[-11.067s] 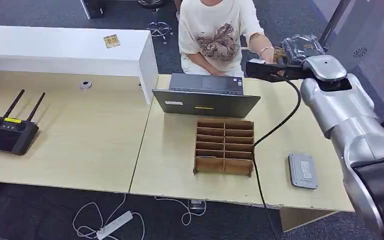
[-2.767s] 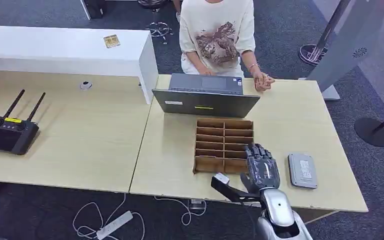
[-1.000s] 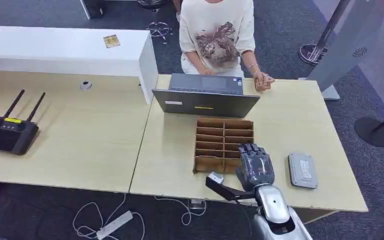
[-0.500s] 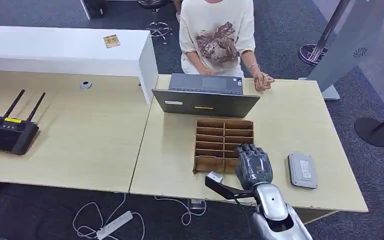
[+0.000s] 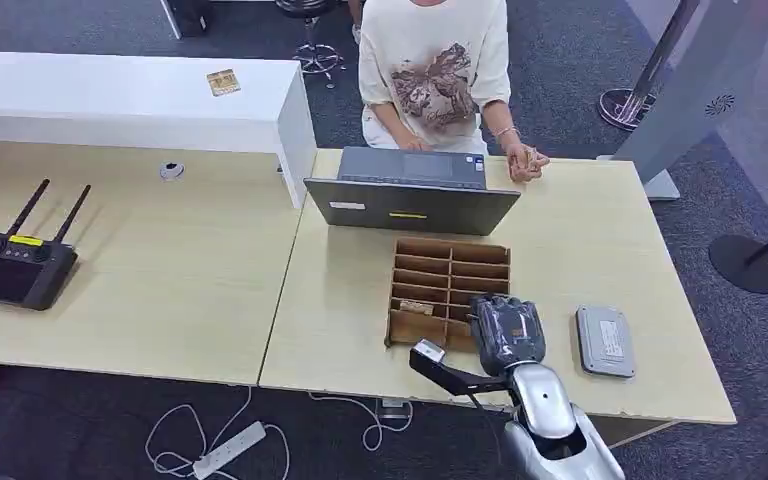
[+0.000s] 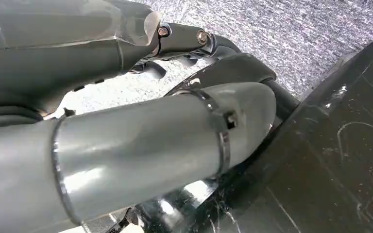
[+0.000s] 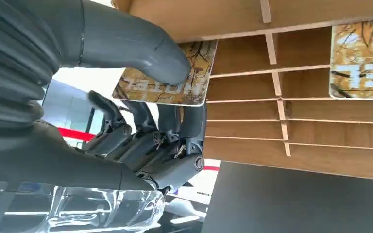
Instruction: Pass the card to the sensor for recognition and then transmit it.
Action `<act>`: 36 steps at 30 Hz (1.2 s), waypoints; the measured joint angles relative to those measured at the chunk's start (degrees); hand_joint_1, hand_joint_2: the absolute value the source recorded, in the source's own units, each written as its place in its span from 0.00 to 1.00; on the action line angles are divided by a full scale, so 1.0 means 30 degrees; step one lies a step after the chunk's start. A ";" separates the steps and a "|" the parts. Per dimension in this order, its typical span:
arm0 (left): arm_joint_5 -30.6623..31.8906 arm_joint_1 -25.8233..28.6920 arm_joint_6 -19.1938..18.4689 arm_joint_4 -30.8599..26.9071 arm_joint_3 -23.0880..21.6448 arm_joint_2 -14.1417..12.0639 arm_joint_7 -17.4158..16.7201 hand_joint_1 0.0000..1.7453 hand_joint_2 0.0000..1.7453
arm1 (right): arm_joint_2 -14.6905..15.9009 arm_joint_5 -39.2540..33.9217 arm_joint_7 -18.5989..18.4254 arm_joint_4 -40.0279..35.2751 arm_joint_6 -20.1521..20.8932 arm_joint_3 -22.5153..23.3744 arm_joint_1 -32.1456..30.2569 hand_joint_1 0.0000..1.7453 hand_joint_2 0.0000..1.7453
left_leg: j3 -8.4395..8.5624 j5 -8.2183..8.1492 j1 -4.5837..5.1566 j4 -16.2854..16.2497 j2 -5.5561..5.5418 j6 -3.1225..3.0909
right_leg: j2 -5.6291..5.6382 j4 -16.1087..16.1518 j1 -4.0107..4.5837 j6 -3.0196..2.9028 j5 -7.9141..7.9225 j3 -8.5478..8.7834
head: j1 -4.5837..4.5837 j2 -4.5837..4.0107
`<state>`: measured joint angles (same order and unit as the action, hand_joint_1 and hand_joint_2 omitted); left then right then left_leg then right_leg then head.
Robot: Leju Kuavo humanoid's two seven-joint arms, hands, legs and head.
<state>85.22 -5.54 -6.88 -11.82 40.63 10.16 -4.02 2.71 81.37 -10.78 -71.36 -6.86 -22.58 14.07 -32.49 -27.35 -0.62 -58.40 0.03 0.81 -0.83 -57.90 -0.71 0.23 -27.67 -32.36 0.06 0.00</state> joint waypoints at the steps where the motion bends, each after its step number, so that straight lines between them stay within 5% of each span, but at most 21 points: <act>1: 0.0000 0.0000 0.0000 0.0000 0.0000 0.0000 0.0000 0.00 0.00 | 0.0000 0.0052 0.0000 -0.0059 -0.0036 0.0000 -0.0032 0.98 1.00 | 0.0000 0.0000 0.0000 0.0000 0.0000 0.0000 | 0.0000 0.0000 0.0000 0.0000 0.0000 0.0000 | 0.0001 0.0000; 36: -0.0088 0.0031 0.0153 0.0000 0.0000 0.0000 0.0087 0.00 0.00 | 0.0000 0.1268 0.1319 -0.2609 -0.3140 0.0000 -0.0429 1.00 1.00 | -0.0003 0.0001 0.0000 0.0000 0.0000 0.0001 | 0.0007 0.0000 0.0000 0.0000 0.0000 -0.0008 | -0.0007 0.0000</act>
<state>84.96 -5.45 -6.43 -11.82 40.63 10.16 -3.76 2.71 85.18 -6.82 -79.19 -16.28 -22.58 12.78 -32.50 -27.34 -0.62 -58.40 0.03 0.81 -0.81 -57.90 -0.71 0.23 -27.67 -32.38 0.04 0.00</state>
